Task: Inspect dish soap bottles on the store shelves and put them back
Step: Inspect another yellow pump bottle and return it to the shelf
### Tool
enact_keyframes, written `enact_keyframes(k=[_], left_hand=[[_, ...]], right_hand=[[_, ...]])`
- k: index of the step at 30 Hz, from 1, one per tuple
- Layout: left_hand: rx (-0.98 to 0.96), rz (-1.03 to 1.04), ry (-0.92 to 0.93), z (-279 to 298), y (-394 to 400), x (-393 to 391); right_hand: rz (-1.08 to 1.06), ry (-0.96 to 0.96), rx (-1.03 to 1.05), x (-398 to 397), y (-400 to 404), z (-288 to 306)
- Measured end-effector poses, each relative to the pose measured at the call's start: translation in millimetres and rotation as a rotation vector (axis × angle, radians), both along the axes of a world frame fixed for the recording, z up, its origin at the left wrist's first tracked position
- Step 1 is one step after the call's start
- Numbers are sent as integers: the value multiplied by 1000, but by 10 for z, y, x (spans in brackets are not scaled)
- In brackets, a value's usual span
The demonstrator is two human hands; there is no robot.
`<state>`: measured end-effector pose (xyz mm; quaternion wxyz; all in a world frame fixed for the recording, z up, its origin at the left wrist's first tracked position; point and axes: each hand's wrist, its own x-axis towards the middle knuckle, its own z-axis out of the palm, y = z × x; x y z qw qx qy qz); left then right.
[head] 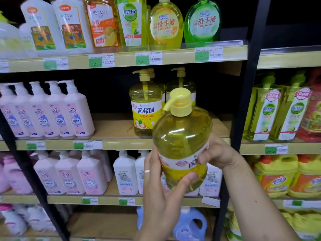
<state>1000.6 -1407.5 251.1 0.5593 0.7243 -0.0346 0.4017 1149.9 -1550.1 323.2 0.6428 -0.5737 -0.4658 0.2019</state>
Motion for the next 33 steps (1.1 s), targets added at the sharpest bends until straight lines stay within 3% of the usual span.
enact_keyframes(k=[3, 7, 10, 14, 19, 28, 31, 33], left_hand=[[-53, -88, 25, 57, 69, 69], [-26, 65, -14, 144, -15, 127], [24, 60, -24, 262, -98, 146], [150, -13, 21, 393, -7, 210], [122, -53, 44, 555, 267, 304], [-370, -545, 16, 600, 559, 345], [-420, -588, 65, 605, 582, 312], [-407, -615, 87, 567, 573, 290]], right_hand=[[-175, -17, 66, -106, 43, 120], [-497, -221, 130, -391, 176, 253], [-679, -274, 182, -588, 394, 294], [-802, -87, 233, -719, 570, 278], [-674, 149, 287, -762, 526, 335], [-586, -29, 298, -668, 368, 130], [-577, 109, 293, -556, 463, -6], [-459, 297, 270, -490, 532, -50]])
